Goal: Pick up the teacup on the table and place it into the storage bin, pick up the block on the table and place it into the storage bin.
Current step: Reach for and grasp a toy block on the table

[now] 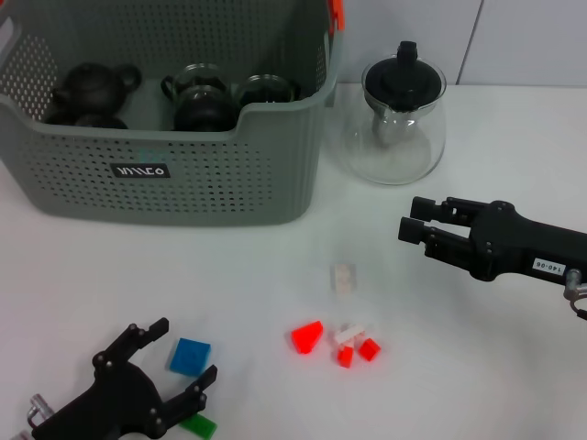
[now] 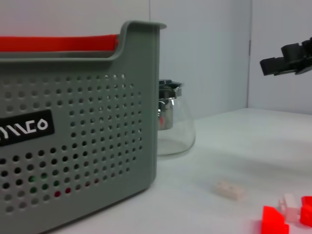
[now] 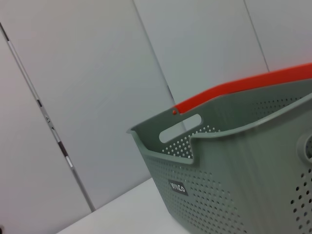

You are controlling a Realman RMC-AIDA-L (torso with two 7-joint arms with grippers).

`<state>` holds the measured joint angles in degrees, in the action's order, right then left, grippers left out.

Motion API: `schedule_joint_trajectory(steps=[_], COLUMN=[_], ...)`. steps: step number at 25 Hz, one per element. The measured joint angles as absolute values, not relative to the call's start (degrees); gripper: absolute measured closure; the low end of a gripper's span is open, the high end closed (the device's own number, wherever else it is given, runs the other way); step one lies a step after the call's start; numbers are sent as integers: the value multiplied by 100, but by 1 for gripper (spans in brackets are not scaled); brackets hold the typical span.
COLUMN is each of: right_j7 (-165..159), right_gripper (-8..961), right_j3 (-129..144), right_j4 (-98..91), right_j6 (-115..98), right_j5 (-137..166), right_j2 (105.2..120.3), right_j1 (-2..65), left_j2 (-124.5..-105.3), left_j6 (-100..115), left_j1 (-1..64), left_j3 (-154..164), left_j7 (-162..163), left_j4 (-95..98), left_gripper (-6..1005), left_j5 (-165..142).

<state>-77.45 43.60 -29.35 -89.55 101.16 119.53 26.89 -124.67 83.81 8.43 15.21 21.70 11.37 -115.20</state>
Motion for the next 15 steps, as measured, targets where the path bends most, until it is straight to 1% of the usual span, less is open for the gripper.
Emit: schedule_joint_trajectory(steps=[5, 15], right_j7=[-7741, -7743], right_gripper=[450, 448], right_j3=[4359, 4359], right_j4=[-2935, -2935], right_j6=[-8956, -8956], right_j5=[10116, 10116], right_j2=[11953, 11953], right_j1=[2696, 2682], left_j2=[-12471, -12472], left_j6=[8362, 8175], left_j1=[818, 810], left_j3=[1164, 1192], left_j7=[1405, 1338], left_j4=[857, 812], left_gripper=[129, 131], left_j5=[-11513, -11564])
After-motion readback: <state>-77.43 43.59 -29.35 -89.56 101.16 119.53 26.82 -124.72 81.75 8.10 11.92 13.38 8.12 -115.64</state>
